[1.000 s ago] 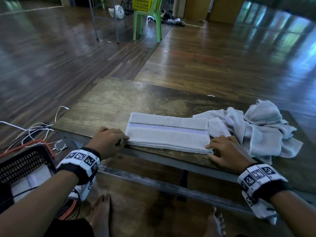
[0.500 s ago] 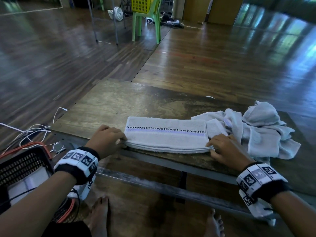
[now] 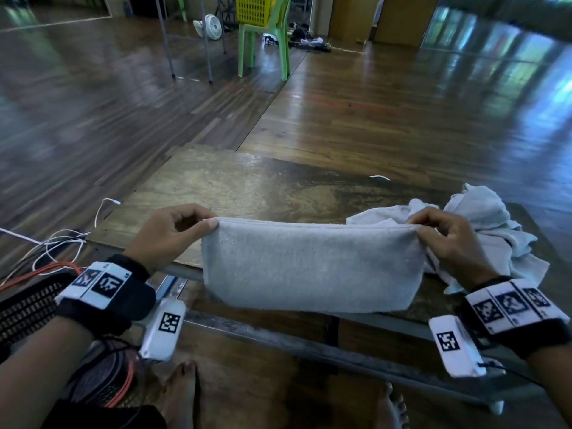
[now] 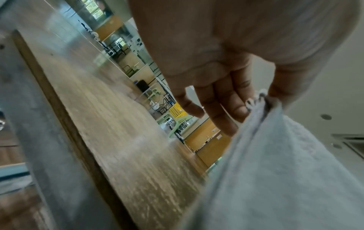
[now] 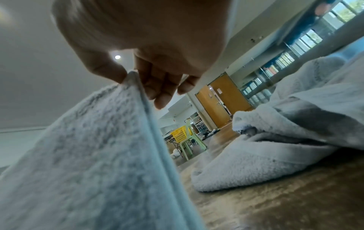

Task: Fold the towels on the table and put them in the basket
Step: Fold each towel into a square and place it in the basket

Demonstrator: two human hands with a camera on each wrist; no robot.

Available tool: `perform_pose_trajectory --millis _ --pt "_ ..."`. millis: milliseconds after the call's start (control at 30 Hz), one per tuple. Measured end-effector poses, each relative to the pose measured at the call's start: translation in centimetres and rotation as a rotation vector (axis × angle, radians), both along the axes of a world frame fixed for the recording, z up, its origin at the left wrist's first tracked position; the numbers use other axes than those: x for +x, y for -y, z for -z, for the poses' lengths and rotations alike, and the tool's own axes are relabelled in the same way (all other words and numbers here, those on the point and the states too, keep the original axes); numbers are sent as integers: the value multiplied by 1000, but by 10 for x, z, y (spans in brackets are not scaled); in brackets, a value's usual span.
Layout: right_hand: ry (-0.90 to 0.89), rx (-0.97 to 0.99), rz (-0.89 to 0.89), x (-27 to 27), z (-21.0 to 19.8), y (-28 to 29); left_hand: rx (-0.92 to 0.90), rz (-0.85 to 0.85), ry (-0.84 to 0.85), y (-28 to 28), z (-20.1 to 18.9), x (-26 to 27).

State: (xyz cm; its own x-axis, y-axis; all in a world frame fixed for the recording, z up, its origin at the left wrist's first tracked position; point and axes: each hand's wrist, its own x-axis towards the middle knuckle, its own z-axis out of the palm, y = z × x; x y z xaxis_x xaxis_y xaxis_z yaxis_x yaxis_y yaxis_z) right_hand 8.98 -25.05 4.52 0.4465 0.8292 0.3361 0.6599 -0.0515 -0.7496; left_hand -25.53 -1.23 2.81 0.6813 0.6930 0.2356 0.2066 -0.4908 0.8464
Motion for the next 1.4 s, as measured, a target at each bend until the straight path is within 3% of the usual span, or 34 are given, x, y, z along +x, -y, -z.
perform_pose_trajectory --millis 233,400,533,633,767,867,1000,1133,1233,1300,1400 --pt "139 -351 131 21 49 -27 209 -61 -299 -21 40 24" --pt "288 -468 225 22 62 -43 280 -202 -403 -29 66 45" --pt "390 -562 298 13 65 -55 327 -364 -362 -25 67 56" --pt "600 -566 200 -9 56 -57 396 -246 -424 3 58 65" --pt "745 -664 -84 -41 51 -54 448 51 -718 49 59 70" --pt "765 -785 -174 -57 60 -50 462 63 -832 50 63 73" --pt "770 -697 -253 -77 70 -52 410 30 -949 24 64 74" --pt "693 -643 -344 -82 71 -57 335 -139 -881 7 62 73" --pt "691 -604 -234 -67 71 -57 444 -292 -789 3 64 74" --pt "693 -609 -80 -51 72 -57 500 -263 -711 5 66 74" --pt "639 -620 65 -31 74 -61 523 -25 -594 20 63 75"
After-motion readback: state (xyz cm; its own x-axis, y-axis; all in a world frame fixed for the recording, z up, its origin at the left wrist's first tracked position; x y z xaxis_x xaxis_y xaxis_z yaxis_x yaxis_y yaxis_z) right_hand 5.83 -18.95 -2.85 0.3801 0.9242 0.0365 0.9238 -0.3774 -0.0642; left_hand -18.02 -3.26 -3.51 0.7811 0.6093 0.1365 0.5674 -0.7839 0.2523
